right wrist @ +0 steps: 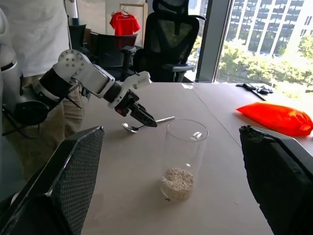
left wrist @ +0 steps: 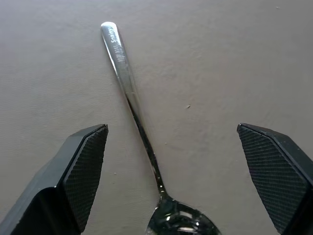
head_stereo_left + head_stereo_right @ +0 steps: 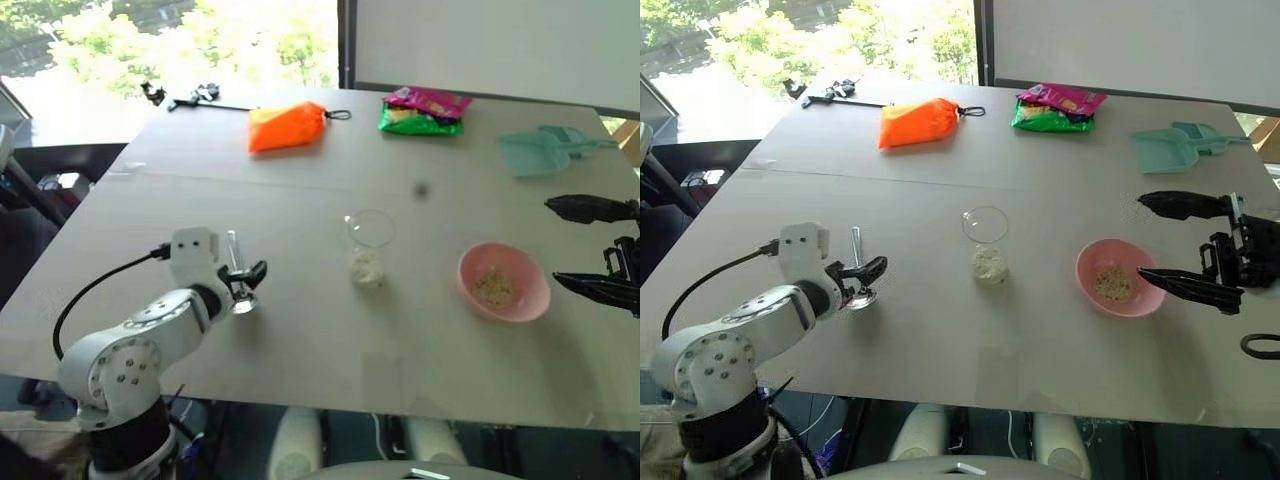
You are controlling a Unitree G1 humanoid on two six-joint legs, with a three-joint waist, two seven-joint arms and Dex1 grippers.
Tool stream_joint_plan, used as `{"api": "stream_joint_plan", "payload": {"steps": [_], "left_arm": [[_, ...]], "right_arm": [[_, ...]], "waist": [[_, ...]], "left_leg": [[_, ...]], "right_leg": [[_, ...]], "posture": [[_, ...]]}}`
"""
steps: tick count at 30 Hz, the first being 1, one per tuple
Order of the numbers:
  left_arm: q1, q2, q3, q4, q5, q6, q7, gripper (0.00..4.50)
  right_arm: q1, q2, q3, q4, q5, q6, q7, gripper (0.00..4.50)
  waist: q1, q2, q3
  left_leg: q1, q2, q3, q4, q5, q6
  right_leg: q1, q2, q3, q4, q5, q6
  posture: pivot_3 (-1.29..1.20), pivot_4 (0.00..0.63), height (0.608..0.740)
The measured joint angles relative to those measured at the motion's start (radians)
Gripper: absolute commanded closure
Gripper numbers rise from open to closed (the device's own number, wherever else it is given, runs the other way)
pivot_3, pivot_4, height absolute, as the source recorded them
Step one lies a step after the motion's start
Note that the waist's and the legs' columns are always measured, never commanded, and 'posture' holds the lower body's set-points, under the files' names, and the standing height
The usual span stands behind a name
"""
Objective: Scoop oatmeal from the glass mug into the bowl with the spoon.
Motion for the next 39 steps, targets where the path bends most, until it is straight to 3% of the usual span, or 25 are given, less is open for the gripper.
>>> {"api": "stream_joint_plan", "payload": {"steps": [3,6,12,14,21,28,33,39], "left_arm": [[-0.08,-0.12,0.027,0.014,0.102,0.083,0.08,0.08],[-0.106,-0.166,0.027,0.014,0.186,0.092,0.121,0.91],[-0.111,-0.172,0.033,0.017,0.291,0.092,0.114,3.74],[-0.111,-0.168,0.043,0.019,0.314,0.092,0.095,4.32],[-0.132,-0.165,0.07,0.021,0.375,0.097,0.012,4.32],[-0.206,0.016,0.04,0.021,0.421,-0.012,-0.128,4.32],[-0.343,0.115,-0.11,0.033,0.42,-0.13,-0.245,4.32],[-0.442,0.205,-0.306,0.108,0.42,-0.361,-0.47,4.32]], "right_arm": [[-0.001,0.0,0.001,0.0,-0.001,0.0,-0.003,0.0],[-0.001,0.0,0.001,-0.002,0.0,0.002,-0.007,0.0],[0.01,0.0,0.001,-0.013,0.0,0.006,-0.016,0.0],[0.014,0.0,0.001,-0.018,0.0,0.015,-0.023,0.0],[0.015,0.014,0.001,-0.021,-0.024,0.021,-0.125,0.0],[-0.061,0.095,0.001,-0.045,-0.058,0.011,-0.361,0.0],[-0.147,0.075,0.078,-0.069,-0.09,0.157,-0.586,0.0],[-0.262,0.113,0.15,-0.093,-0.061,0.255,-0.708,0.0]], "waist": [[0.0,0.0,0.0],[-0.004,0.0,0.0],[-0.007,0.001,-0.001],[-0.007,0.001,-0.001],[-0.007,0.0,0.0],[-0.006,-0.001,0.001],[0.006,-0.002,0.001],[0.009,-0.001,0.002]], "left_leg": [[0.0,0.0,-0.001,0.0,0.0,0.0],[0.0,0.0,-0.002,0.0,0.0,0.0],[0.001,-0.001,-0.003,0.0,0.0,0.0],[0.001,-0.001,-0.003,0.0,0.0,0.0],[0.0,-0.001,-0.004,0.0,0.0,0.0],[-0.002,-0.001,-0.005,0.0,0.0,0.0],[-0.003,-0.001,-0.004,0.0,0.0,0.0],[-0.004,-0.001,-0.005,-0.002,0.0,0.0]], "right_leg": [[0.001,0.0,-0.001,0.0,0.0,0.0],[0.001,0.0,-0.001,0.0,0.0,0.0],[0.001,0.0,-0.002,0.0,0.0,0.0],[0.001,0.0,-0.002,0.0,0.0,0.0],[0.001,0.0,-0.003,0.0,0.0,0.0],[0.001,-0.001,-0.005,0.0,0.0,0.0],[0.0,-0.003,-0.005,-0.001,0.0,0.0],[-0.001,-0.002,-0.006,-0.002,0.0,0.0]], "posture": [[0.0,0.15,0.74],[0.0,0.15,0.74],[0.0,0.15,0.74],[0.0,0.15,0.74],[0.0,0.15,0.74],[0.0,0.15,0.74],[0.0,0.15,0.74],[0.0,0.15,0.74]]}}
